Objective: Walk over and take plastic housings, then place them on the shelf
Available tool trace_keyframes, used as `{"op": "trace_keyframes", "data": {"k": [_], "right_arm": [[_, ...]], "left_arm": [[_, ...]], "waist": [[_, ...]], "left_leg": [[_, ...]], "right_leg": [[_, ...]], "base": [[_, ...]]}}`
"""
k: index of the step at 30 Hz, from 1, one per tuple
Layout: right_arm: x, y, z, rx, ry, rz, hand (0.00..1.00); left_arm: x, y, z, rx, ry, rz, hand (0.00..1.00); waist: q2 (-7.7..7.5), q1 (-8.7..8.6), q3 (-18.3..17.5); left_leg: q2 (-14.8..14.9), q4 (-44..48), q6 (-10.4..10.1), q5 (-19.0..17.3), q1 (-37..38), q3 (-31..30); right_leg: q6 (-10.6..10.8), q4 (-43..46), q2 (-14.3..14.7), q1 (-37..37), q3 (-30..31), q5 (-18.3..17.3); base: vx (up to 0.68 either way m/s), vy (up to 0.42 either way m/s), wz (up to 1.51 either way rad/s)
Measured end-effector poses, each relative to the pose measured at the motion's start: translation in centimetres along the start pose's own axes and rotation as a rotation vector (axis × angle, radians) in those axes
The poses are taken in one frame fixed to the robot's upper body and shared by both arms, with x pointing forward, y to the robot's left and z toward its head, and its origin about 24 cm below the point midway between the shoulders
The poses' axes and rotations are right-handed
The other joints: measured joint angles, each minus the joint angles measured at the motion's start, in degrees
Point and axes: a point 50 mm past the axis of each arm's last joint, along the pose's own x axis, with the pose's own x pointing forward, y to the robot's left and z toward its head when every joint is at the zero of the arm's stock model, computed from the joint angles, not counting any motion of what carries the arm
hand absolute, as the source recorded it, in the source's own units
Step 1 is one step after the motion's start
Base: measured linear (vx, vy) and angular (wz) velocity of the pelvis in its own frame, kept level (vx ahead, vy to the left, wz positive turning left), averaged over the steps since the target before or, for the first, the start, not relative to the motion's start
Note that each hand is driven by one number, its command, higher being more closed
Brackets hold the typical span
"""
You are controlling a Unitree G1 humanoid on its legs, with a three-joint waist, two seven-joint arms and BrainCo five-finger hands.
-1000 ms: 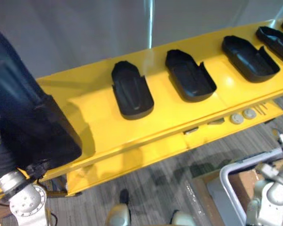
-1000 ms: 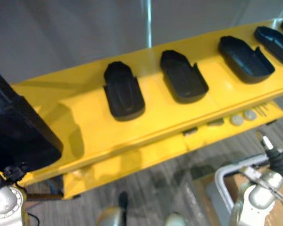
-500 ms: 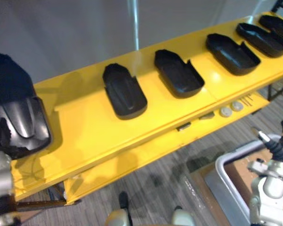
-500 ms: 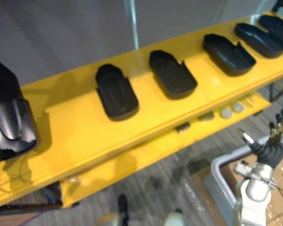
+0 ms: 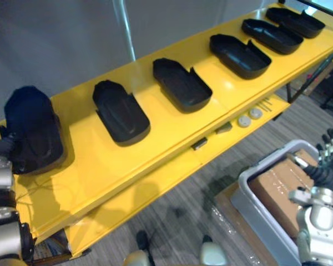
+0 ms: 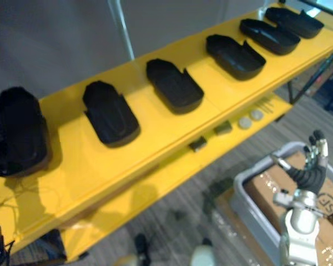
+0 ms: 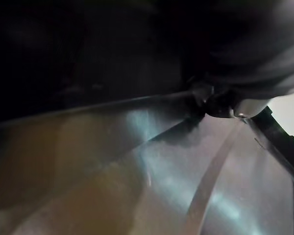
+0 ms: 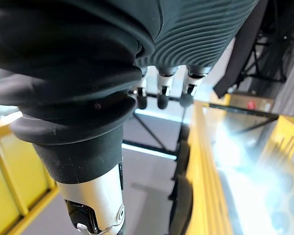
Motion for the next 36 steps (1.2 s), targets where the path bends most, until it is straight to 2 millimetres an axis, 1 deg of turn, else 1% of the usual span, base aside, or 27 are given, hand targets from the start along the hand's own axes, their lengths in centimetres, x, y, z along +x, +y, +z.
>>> {"op": "trace_keyframes", "data": {"k": [2,5,12,17,24,27,31,34,36], "right_arm": [[-0.2,0.8,-0.3,0.008,0.015,0.028,0.0],[-0.3,1.0,-0.3,0.011,0.02,0.037,0.0],[-0.4,1.3,-0.8,0.008,0.042,0.049,0.0],[-0.6,1.6,-1.3,0.005,0.064,0.053,0.0],[-0.7,2.0,-1.3,0.004,0.065,0.076,0.0],[-0.3,2.1,-1.2,-0.001,0.06,0.081,0.0],[0.0,2.2,-0.9,0.002,0.048,0.075,0.0],[0.1,2.1,-0.9,0.002,0.046,0.061,0.0],[0.4,2.1,-0.7,0.005,0.036,0.057,0.0]], "left_arm": [[0.2,0.0,-0.8,0.033,0.065,0.0,1.0],[0.3,0.1,-1.7,0.057,0.119,0.008,1.0],[0.3,0.2,-2.8,0.088,0.194,0.017,1.0],[0.4,0.4,-3.4,0.082,0.221,0.031,1.0],[0.4,0.6,-3.5,0.085,0.218,0.079,1.0],[0.3,0.9,-3.5,0.084,0.216,0.125,1.0],[0.3,1.5,-3.6,0.044,0.219,0.192,1.0],[0.2,1.8,-3.6,-0.025,0.212,0.221,1.0],[0.2,2.1,-3.6,-0.044,0.211,0.241,1.0]], "waist": [[0.0,-0.54,0.0],[0.0,-0.6,0.0],[-0.01,-0.82,0.0],[-0.02,-0.78,0.0],[-0.25,-0.76,0.1],[-0.66,-0.89,0.3],[-1.74,-0.98,0.9],[-2.26,-1.04,1.3],[-2.37,-0.97,2.6]], "left_leg": [[0.0,-0.1,-0.3,-0.3,-0.2,0.2],[0.2,-0.3,0.1,-0.5,-0.2,1.4],[0.5,-0.3,-0.1,0.0,-0.2,2.4],[0.7,-0.3,-0.2,0.0,-0.3,2.6],[0.8,-0.3,-0.2,0.3,-0.5,2.4],[0.9,-0.3,-0.2,0.3,-0.9,2.3],[0.9,-0.3,-0.2,0.4,-1.5,2.4],[1.0,-0.3,-0.2,0.5,-2.4,2.4],[0.9,-0.2,-0.2,0.5,-2.4,2.5]], "right_leg": [[0.0,-0.1,0.0,0.0,0.0,0.0],[0.0,-0.6,0.0,0.0,0.2,0.0],[0.0,-1.6,0.0,0.0,0.2,0.0],[0.0,-1.8,0.0,0.0,0.1,0.0],[0.0,-1.8,0.0,0.0,0.1,0.0],[0.0,-1.8,0.1,-0.4,0.1,0.0],[0.0,-1.8,0.2,-1.1,0.1,0.0],[0.0,-1.7,0.2,-2.0,0.3,0.0],[0.0,-1.6,0.2,-2.1,0.5,0.0]], "base": [[-0.06,-0.013,-0.03],[-0.07,-0.015,-0.09],[-0.04,-0.013,-0.06],[0.0,0.0,0.0],[0.0,0.0,0.01],[0.0,0.0,0.0],[0.0,0.0,0.0],[0.0,0.0,0.0],[0.0,0.0,0.0]]}}
